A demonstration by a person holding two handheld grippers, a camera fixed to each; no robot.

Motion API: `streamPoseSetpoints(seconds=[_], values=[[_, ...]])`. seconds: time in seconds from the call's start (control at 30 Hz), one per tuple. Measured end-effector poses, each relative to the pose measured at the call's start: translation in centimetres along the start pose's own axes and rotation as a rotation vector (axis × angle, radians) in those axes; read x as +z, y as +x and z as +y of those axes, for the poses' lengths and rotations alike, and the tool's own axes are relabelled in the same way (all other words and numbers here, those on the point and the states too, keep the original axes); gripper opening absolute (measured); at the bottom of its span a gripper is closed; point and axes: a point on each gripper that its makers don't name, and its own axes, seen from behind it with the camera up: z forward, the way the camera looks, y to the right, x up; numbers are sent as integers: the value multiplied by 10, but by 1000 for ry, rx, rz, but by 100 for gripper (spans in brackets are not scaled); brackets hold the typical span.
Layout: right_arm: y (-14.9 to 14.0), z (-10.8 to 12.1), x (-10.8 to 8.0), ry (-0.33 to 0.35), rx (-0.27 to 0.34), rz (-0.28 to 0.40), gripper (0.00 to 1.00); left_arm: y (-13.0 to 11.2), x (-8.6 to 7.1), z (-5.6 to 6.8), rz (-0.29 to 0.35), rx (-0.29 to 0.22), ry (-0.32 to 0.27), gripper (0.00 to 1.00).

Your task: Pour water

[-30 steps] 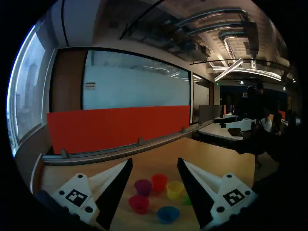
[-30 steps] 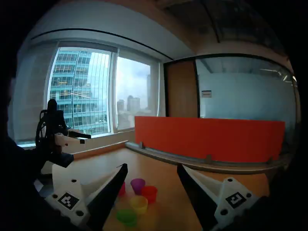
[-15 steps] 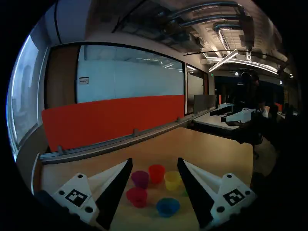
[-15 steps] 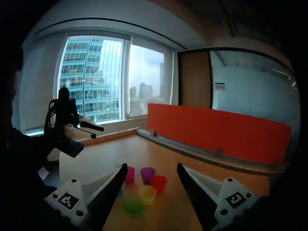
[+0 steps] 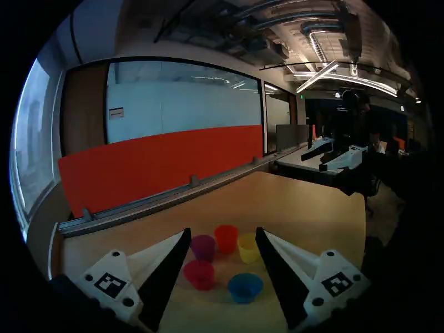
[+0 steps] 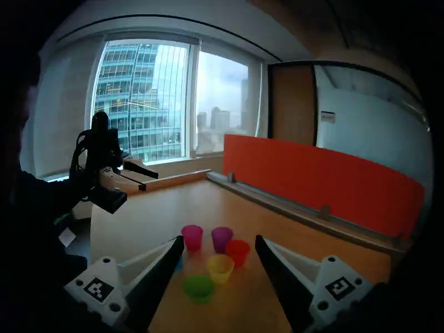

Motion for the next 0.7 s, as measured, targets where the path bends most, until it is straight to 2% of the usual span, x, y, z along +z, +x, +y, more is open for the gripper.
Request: streamPoseSetpoints(seconds=[0.37, 0.7], values=[[-27, -10, 5, 25, -4, -44, 99, -24, 2, 12, -32, 30, -31, 86], [-51, -14, 10, 39, -6, -79, 99, -48, 8, 24, -74, 36, -58, 86]])
